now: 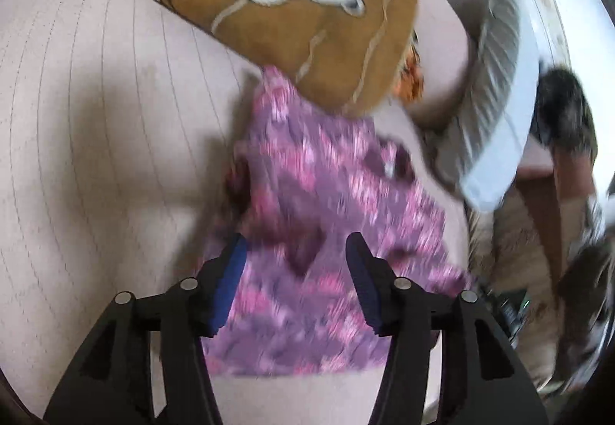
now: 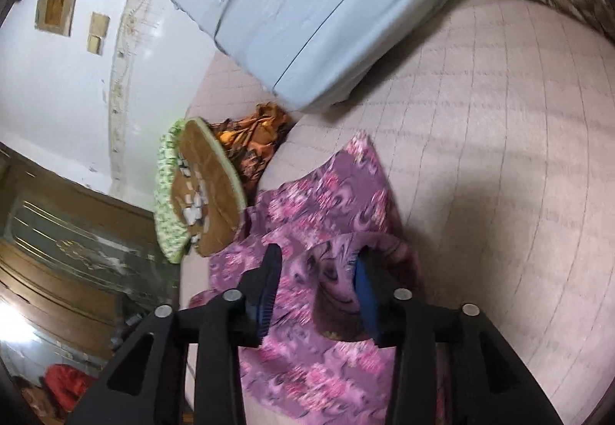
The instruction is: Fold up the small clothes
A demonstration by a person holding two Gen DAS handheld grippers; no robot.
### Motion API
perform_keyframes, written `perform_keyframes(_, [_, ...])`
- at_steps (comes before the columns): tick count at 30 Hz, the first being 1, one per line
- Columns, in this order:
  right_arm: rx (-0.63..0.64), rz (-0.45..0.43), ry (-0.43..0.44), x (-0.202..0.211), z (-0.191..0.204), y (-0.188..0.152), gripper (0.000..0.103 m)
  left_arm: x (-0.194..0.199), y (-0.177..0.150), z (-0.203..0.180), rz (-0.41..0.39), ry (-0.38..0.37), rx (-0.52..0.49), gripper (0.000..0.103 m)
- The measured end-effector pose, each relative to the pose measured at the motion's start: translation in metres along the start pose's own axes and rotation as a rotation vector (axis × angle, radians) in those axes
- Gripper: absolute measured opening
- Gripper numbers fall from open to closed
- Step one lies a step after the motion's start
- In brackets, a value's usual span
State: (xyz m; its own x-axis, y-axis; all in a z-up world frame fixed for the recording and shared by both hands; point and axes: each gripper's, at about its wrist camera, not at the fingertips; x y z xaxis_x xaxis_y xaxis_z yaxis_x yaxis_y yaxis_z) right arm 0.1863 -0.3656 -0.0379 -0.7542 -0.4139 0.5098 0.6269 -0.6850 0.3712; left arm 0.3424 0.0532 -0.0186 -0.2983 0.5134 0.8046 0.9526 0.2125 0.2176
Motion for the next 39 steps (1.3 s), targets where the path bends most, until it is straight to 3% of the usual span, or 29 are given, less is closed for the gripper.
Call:
perform_keyframes(6, [-0.011, 0.074, 0.010, 0.000, -0.001, -0.026, 0.048, -0.034, -0.016, 0.004, 0.071, 0.004, 0.028, 0.053])
perform_keyframes(11, [-0.044, 0.133, 0.009, -0.015, -0.008, -0.030, 0.052, -0.051, -0.007, 0.005, 0.056, -0.001, 0.087, 0.052])
perform_keyframes(12, [-0.046, 0.156, 0.034, -0.022, -0.007, -0.028, 0.049, -0.052, -0.005, 0.004, 0.039, -0.009, 0.104, 0.052])
perform_keyframes(13, [-0.038, 0.183, 0.064, -0.030, -0.003, -0.026, 0.033, -0.051, -0.001, 0.003, 0.013, -0.017, 0.114, 0.036])
perform_keyframes(14, [-0.015, 0.179, 0.074, -0.032, 0.004, -0.022, 0.022, -0.049, 0.002, 0.002, -0.004, -0.026, 0.114, 0.007])
perform_keyframes(15, [0.010, 0.170, 0.079, -0.035, 0.011, -0.018, 0.006, -0.049, 0.007, 0.000, -0.005, -0.038, 0.115, 0.005])
perform_keyframes(21, [0.031, -0.004, 0.151, -0.045, 0.037, 0.040, 0.001, -0.046, 0.063, -0.011, -0.112, -0.052, 0.172, 0.005])
perform_keyframes(22, [0.006, -0.037, 0.160, -0.049, 0.035, 0.053, 0.001, -0.053, 0.079, -0.012, -0.114, -0.010, 0.186, 0.005])
perform_keyframes(25, [-0.036, -0.031, 0.158, -0.058, 0.031, 0.068, 0.008, -0.078, 0.099, -0.008, -0.043, 0.049, 0.225, 0.005])
perform_keyframes(27, [0.018, 0.037, 0.162, -0.061, 0.039, 0.058, 0.012, -0.086, 0.103, -0.008, -0.025, 0.077, 0.215, 0.005])
perform_keyframes(29, [0.101, 0.096, 0.124, -0.058, 0.045, 0.039, 0.024, -0.090, 0.102, -0.011, -0.026, 0.100, 0.170, 0.005])
perform_keyframes(30, [0.137, 0.109, 0.076, -0.053, 0.044, 0.028, 0.032, -0.089, 0.101, -0.012, -0.030, 0.106, 0.150, 0.005])
perform_keyframes(32, [0.217, 0.048, -0.054, -0.034, 0.040, 0.011, 0.034, -0.089, 0.098, -0.011, -0.034, 0.107, 0.133, 0.005])
perform_keyframes(35, [0.380, -0.005, -0.211, -0.023, 0.043, 0.001, 0.067, -0.089, 0.097, -0.005, -0.025, 0.096, 0.154, 0.005])
perform_keyframes(36, [0.458, 0.037, -0.251, -0.029, 0.046, -0.004, 0.073, -0.088, 0.096, -0.005, -0.024, 0.093, 0.159, 0.005])
perform_keyframes(39, [0.672, 0.152, -0.355, -0.047, 0.057, -0.021, 0.072, -0.085, 0.092, -0.004, -0.025, 0.094, 0.149, 0.005])
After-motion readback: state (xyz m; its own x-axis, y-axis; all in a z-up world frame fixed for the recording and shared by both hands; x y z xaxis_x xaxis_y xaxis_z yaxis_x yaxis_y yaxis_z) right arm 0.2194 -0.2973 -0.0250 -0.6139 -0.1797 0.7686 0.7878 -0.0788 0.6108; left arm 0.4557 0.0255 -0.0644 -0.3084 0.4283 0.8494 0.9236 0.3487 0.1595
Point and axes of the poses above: each gripper's, at about its wrist camera, not at the fingertips, and x roughly against the way its jaws point, z to its left, y to its top, and after that the axes turned 1 degree about x, right-handed
